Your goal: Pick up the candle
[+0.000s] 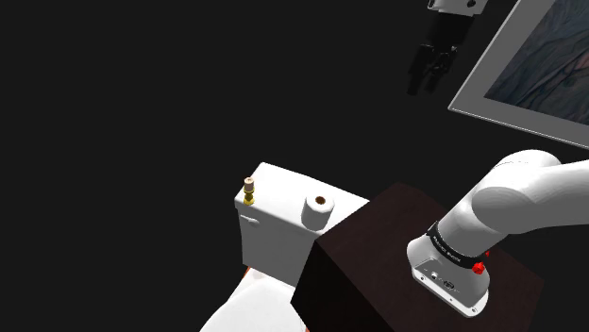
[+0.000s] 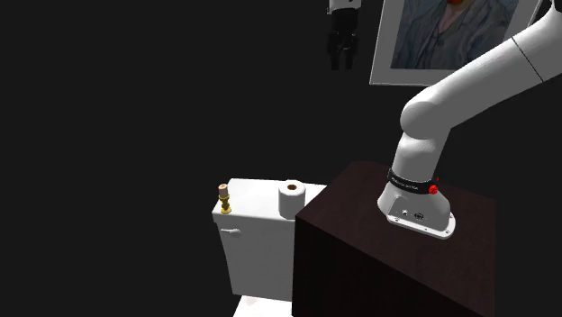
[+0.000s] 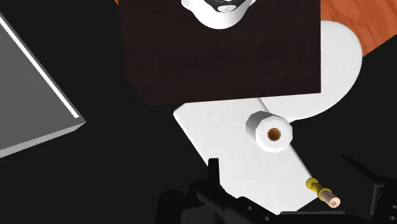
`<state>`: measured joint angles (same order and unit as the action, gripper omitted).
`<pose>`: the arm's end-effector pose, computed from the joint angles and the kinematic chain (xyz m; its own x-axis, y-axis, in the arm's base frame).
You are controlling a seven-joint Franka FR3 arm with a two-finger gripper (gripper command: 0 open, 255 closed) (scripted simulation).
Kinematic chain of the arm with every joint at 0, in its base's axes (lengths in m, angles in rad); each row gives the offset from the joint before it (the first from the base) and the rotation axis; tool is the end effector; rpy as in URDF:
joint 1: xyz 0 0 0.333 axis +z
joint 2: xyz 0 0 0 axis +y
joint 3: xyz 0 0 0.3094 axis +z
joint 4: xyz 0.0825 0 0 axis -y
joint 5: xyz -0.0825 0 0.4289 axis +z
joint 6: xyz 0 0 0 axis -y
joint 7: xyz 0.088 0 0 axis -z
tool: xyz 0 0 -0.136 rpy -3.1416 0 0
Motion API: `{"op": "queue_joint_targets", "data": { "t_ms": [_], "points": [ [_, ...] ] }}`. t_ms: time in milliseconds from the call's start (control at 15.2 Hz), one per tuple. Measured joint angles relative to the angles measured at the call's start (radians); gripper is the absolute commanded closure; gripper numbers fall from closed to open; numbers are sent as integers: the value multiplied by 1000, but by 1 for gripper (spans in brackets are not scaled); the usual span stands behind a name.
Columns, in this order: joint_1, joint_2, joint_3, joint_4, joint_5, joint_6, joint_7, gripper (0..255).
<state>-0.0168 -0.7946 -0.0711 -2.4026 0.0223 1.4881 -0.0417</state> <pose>0.3388 -0.0294 0.5291 0.9929 -0.0166 -0.1175 -0.0259 -0.9966 -0.0779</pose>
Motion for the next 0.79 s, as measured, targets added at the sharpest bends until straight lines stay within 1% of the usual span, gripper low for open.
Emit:
{"op": "queue_joint_targets", "data": {
  "t_ms": [132, 330, 792],
  "points": [
    [3, 5, 6, -8, 4, 14, 6, 0],
    [20, 31, 47, -49, 32, 86, 43, 0],
    [59, 190, 133, -118, 79, 327, 116, 0]
  ]
}}
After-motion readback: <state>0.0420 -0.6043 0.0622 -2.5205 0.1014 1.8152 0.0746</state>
